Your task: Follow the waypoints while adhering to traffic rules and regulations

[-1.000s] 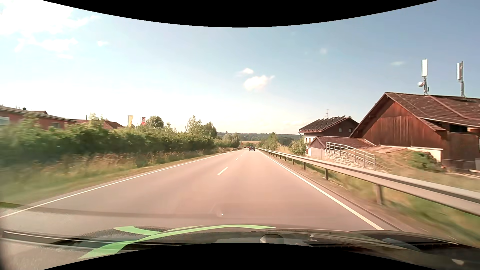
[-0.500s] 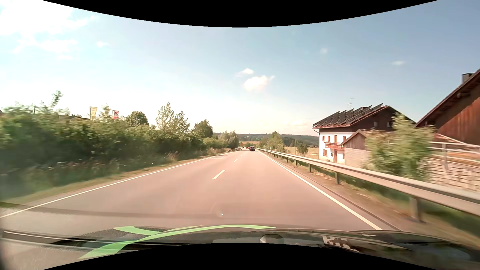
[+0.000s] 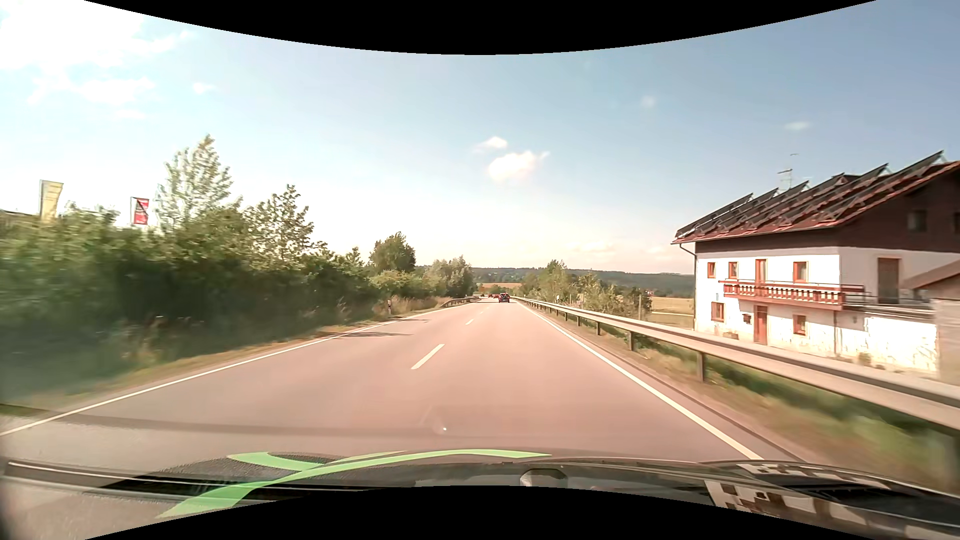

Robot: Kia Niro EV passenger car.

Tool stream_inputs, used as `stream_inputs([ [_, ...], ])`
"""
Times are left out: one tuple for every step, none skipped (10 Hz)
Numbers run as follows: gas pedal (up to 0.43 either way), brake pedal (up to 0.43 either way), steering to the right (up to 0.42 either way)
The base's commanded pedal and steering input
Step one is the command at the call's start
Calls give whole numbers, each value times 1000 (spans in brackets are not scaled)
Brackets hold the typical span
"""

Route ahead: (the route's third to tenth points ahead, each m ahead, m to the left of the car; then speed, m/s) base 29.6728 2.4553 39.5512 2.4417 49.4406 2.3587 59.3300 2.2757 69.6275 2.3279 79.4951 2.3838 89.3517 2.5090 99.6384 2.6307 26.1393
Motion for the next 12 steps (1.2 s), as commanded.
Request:
stream_inputs([
  [0, 0, 0],
  [0, 0, 0],
  [0, 0, 0],
  [0, 0, 0],
  [0, 0, 0],
  [0, 0, 0],
  [0, 0, 0],
  [0, 0, 0],
  [0, 0, 0],
  [0, 0, 0],
  [0, 0, 0],
  [0, 0, 0],
])
